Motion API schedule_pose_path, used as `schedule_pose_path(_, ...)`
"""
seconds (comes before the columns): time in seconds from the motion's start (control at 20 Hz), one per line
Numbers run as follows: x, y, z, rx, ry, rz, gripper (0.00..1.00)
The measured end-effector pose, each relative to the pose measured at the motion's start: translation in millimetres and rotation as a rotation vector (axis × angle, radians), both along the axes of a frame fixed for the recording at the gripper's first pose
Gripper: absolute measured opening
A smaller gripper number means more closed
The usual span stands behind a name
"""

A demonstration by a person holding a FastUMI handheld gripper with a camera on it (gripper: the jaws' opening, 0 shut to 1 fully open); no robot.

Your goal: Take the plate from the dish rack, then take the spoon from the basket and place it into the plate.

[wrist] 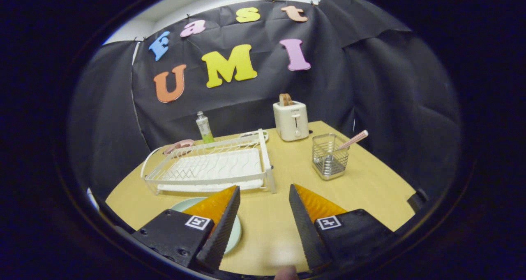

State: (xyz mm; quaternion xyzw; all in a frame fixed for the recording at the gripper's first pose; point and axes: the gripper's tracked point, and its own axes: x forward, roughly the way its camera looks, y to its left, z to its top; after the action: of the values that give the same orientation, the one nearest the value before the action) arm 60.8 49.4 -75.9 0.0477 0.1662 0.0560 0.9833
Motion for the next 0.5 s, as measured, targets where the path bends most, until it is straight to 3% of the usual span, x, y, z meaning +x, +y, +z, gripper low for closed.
schedule_pose_path(0.15, 3.6, -42.9, 9.7, -0.068, -0.078, -0.039, 0.79)
schedule_pose_path(0.3, 25.8, -84.0, 13.8, -0.1, -0.161, -0.047, 1.0)
schedule_pose_path(0.5, 71.3, -133.3, 13.8, -0.1, -0.223, -0.08, 1.0)
